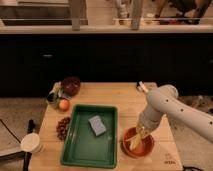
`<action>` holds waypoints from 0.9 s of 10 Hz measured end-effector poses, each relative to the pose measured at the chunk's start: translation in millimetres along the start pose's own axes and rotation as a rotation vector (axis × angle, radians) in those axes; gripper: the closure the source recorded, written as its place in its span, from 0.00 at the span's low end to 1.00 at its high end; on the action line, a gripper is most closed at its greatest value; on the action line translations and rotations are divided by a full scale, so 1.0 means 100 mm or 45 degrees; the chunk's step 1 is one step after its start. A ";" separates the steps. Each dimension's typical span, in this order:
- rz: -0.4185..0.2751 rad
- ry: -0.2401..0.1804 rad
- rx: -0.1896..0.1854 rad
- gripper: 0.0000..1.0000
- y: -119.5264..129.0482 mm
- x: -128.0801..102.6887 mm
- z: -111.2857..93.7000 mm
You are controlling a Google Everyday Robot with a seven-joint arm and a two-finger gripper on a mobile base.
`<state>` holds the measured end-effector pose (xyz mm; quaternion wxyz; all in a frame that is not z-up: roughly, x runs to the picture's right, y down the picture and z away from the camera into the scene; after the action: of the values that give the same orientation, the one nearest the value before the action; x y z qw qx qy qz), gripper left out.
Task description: Place banana in red bowl
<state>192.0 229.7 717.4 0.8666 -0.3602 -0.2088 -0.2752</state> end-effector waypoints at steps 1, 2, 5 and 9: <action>-0.002 -0.001 -0.001 1.00 0.00 0.00 0.01; -0.004 0.001 -0.003 1.00 -0.01 0.00 0.01; 0.004 0.005 -0.005 0.96 0.00 0.01 0.02; 0.015 -0.001 -0.005 0.59 0.00 0.03 0.01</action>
<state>194.3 229.3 720.2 0.8674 -0.3631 -0.2065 -0.2704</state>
